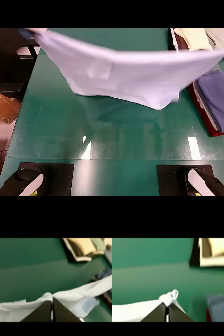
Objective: Fold the shirts.
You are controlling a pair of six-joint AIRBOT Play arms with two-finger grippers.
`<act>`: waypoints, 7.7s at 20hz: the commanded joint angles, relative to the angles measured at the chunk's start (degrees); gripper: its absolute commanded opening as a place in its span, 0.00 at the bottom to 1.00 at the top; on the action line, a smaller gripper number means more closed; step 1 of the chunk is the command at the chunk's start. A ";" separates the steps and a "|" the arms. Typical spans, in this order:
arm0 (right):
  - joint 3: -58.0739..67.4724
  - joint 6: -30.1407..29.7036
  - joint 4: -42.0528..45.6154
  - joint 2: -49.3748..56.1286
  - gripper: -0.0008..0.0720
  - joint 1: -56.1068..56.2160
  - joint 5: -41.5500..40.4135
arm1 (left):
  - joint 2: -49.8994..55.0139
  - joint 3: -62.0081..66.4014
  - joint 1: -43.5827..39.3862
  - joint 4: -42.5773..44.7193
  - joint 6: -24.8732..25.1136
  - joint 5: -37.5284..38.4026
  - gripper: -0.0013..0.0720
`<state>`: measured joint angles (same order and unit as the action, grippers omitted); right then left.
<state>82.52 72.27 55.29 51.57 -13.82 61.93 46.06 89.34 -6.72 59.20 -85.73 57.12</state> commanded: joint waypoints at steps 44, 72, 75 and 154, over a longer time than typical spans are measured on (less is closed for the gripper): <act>0.39 8.33 18.16 39.26 0.04 14.10 14.47 | 45.11 -14.25 2.58 14.03 1.66 11.21 0.05; -17.00 8.26 8.70 11.43 0.58 12.33 11.06 | -4.46 -74.05 2.40 -7.26 -10.43 10.36 0.84; -17.00 8.26 8.70 11.43 0.57 12.33 11.06 | -4.46 -74.51 2.40 -8.87 -9.20 7.41 0.84; -4.09 -4.42 -9.20 53.53 0.17 1.33 16.98 | 44.74 -7.26 -6.99 -5.22 3.17 -8.31 0.05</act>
<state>76.42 68.75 47.35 103.44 -14.96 79.42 90.15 82.02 -10.31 54.46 -82.24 52.99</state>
